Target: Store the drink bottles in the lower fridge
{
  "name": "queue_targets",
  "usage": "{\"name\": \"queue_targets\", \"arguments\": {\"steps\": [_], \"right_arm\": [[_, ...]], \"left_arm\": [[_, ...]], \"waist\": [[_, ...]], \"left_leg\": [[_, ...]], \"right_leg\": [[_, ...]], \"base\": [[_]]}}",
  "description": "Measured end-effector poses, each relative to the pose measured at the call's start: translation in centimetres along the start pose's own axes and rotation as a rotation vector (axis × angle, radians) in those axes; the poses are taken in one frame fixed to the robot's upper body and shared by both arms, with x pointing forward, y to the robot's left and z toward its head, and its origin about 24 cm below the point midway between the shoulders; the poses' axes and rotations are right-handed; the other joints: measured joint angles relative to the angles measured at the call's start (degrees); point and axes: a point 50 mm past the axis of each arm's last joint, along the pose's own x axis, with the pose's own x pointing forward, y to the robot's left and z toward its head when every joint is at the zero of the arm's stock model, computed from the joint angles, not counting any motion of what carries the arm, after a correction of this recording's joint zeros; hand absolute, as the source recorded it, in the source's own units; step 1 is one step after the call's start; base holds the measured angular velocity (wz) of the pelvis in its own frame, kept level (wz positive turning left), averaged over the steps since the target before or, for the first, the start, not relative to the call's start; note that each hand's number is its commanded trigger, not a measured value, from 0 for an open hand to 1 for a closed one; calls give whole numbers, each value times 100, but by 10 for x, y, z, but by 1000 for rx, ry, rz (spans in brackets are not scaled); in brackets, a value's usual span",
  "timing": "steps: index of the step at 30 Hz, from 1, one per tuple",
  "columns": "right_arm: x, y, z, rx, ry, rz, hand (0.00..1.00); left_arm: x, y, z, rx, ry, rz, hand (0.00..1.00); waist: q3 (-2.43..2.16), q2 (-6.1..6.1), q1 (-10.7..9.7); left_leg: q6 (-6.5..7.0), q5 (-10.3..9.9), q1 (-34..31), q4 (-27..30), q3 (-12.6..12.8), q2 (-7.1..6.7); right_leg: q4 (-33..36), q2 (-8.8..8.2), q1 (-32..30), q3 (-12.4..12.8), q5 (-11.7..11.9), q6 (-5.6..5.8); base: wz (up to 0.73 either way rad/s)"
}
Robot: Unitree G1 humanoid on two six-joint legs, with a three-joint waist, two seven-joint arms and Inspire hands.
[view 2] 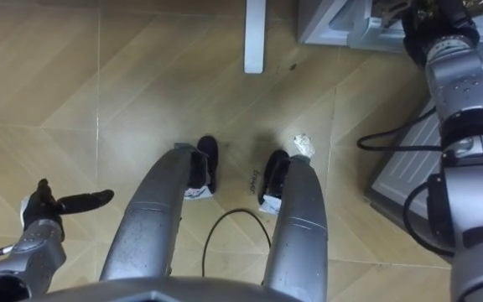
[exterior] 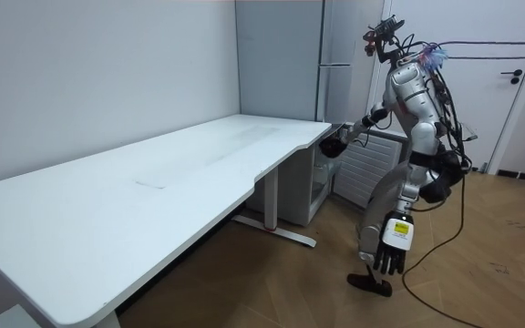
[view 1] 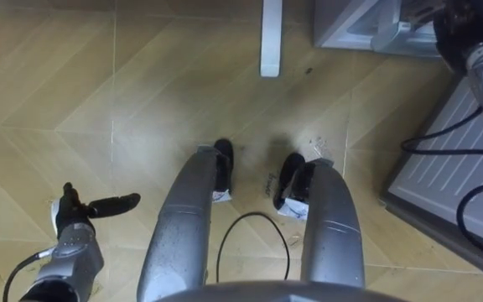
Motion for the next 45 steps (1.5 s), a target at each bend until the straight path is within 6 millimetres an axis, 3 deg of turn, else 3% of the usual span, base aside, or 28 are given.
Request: {"name": "queue_targets", "arguments": {"steps": [9,32,36,37,45], "right_arm": [[0,-2,1,5,-12,-7,0],[0,-6,6,-3,-29,-6,0],[-1,-15,5,-16,-27,-7,0],[-2,-21,4,-32,-30,-17,0],[-10,-63,-2,-112,-15,-77,0]], "left_arm": [[-1,0,-4,13,16,-26,0],[-1,5,-9,50,51,-66,0],[-1,5,-10,50,55,-71,0],[-1,5,-10,51,58,-71,0],[-3,9,-18,54,80,-63,0]], "waist": [[1,5,145],[3,42,165],[3,91,228],[6,112,250],[0,95,251]], "left_leg": [[-1,0,28,-10,-16,-8],[-4,-3,231,-113,-22,-5],[-24,-14,439,-202,-74,34],[-33,-19,503,-229,-122,82],[-62,-36,1065,-574,-97,84]], "right_leg": [[-1,0,27,-1,-7,4],[-106,5,245,-28,-34,23],[-307,55,535,-134,-23,19],[-386,90,637,-162,-15,26],[-727,145,1189,-171,7,42]], "base": [[0],[0],[0],[0],[-1]]}}
